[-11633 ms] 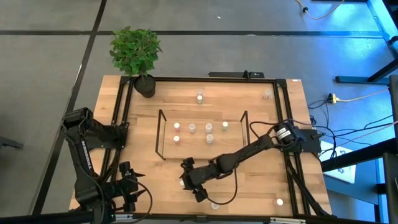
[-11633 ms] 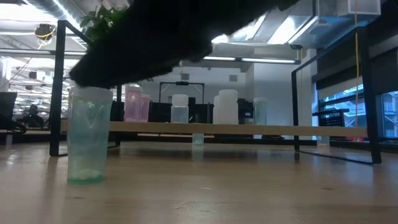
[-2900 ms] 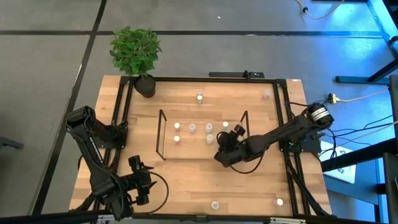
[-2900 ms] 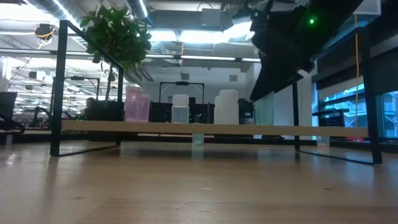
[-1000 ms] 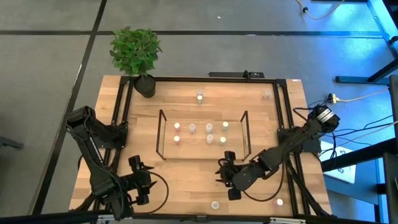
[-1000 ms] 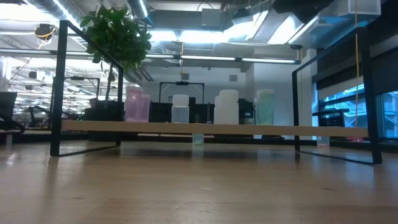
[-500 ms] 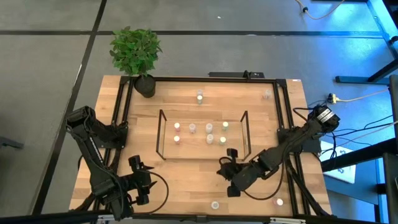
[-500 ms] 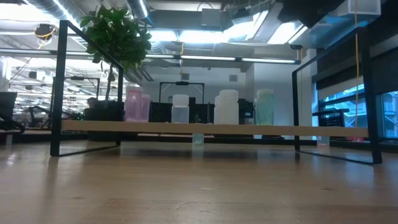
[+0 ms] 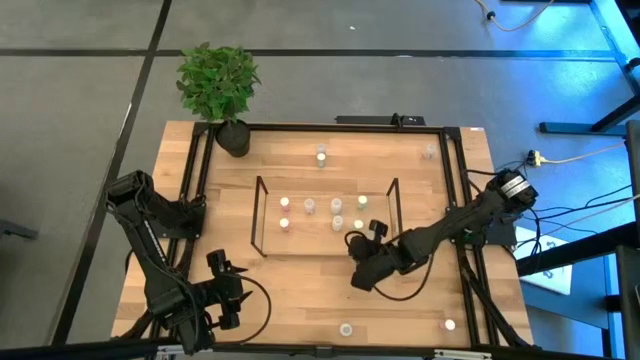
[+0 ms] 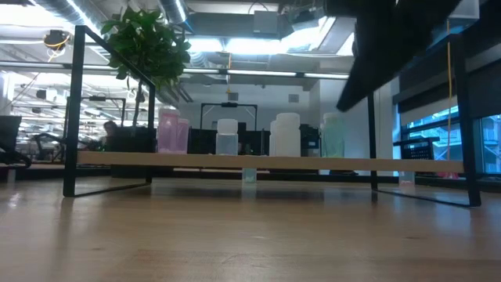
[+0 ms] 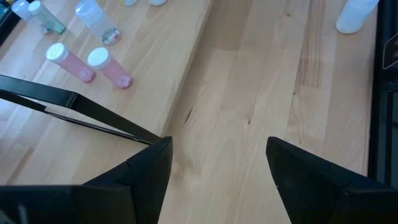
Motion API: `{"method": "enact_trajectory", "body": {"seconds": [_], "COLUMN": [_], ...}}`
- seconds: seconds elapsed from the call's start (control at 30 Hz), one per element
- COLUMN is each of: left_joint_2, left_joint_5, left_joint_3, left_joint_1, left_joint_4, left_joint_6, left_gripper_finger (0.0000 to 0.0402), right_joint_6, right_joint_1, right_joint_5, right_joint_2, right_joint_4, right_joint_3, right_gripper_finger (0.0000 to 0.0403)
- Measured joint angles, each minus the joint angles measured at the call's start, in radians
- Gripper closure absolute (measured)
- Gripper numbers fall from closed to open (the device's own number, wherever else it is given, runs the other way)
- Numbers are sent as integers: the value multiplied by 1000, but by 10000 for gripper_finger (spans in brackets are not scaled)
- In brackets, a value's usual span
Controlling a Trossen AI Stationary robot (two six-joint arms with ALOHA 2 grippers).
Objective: Pick and place medicine bottles onto shelf by color
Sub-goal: Put the bottom blue pill bottle on the shelf aligned with the other blue pill bottles
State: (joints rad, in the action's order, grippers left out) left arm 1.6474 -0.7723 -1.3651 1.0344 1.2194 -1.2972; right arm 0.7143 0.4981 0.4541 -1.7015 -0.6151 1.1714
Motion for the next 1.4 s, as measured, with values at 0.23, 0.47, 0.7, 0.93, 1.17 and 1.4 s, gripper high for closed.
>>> {"method": "enact_trajectory", "body": {"seconds": [0.23, 0.47, 0.7, 0.93, 1.17, 1.4], "left_joint_2": [0, 0, 0, 0, 0, 0], "left_joint_5": [0, 0, 0, 0, 0, 0], "left_joint_3": [0, 0, 0, 0, 0, 0], "left_joint_1": [0, 0, 0, 0, 0, 0], "left_joint_4": [0, 0, 0, 0, 0, 0], "left_joint_6": [2, 2, 1, 1, 1, 0], "left_gripper_finger": [149, 149, 149, 149, 149, 149], "right_joint_6": [22, 39, 42, 70, 69, 70], "right_joint_1": [-14, -46, -70, -72, -72, -73], "right_joint_5": [33, 84, 86, 100, 129, 167], "right_joint_2": [-29, -69, -89, -89, -89, -89], "right_joint_4": [-14, -20, -38, -96, -111, -116], "right_joint_3": [0, 0, 0, 0, 0, 0], "right_gripper_finger": [400, 400, 400, 400, 400, 400]}}
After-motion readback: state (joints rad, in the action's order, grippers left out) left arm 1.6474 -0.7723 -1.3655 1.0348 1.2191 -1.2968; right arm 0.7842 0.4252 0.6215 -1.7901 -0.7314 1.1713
